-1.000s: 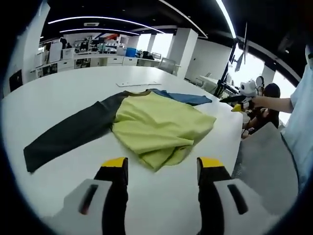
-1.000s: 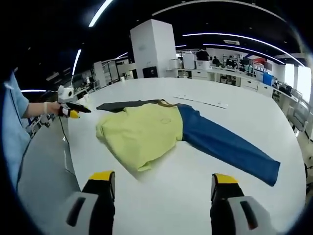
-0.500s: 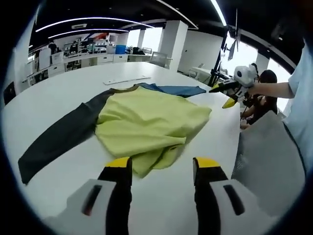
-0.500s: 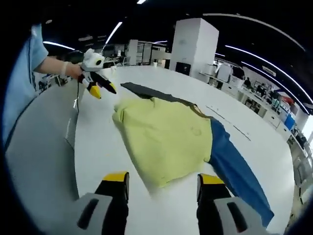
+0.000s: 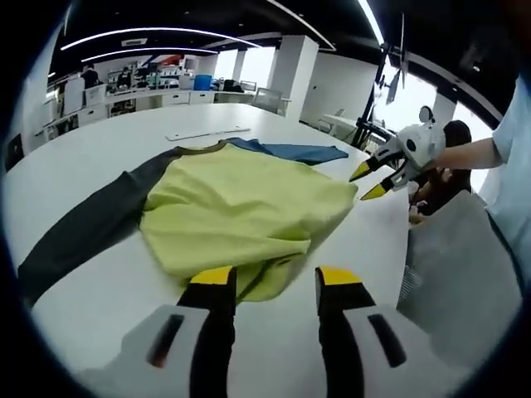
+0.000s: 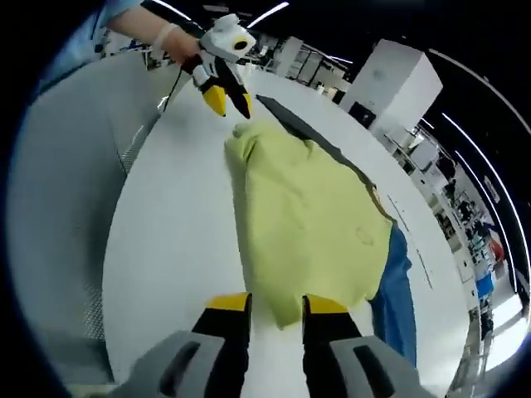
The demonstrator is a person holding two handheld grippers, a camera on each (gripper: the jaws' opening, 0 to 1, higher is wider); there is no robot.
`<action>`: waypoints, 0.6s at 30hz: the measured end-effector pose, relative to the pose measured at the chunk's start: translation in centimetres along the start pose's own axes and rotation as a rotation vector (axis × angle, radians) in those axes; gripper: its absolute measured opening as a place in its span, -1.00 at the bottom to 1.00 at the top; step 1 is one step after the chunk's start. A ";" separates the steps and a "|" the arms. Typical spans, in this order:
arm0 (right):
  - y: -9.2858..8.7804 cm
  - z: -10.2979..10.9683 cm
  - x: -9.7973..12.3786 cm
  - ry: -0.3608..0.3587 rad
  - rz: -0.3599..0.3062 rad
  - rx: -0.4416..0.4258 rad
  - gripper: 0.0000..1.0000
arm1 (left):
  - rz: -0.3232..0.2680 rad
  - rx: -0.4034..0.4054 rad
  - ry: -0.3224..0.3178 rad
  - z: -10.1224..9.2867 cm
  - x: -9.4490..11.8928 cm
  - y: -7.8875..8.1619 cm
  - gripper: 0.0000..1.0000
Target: Fold the garment on the visible template until the final outline fits inside the template.
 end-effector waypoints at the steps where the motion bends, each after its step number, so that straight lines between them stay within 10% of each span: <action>1: 0.0 -0.1 -0.1 -0.011 0.011 0.033 -0.69 | -0.003 0.007 -0.002 0.0 0.0 0.0 -0.28; 5: -0.1 0.2 -0.4 0.015 0.050 0.133 -0.94 | -0.012 0.030 -0.007 -0.1 0.1 -0.2 -0.26; 18: 3.0 -5.0 0.6 -0.048 -0.028 0.016 -1.00 | -0.022 0.071 0.012 -0.1 1.1 -0.9 -0.28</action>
Point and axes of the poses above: the point that each gripper's makers call its tool centre point, and the gripper's own axes: x roughly backward along the fingers, z roughly to its left, y roughly out of its top, the point moved 7 cm from there along x, roughly backward along the fingers, and after that the axes turned 7 degrees about -x, right-handed, at the moved point
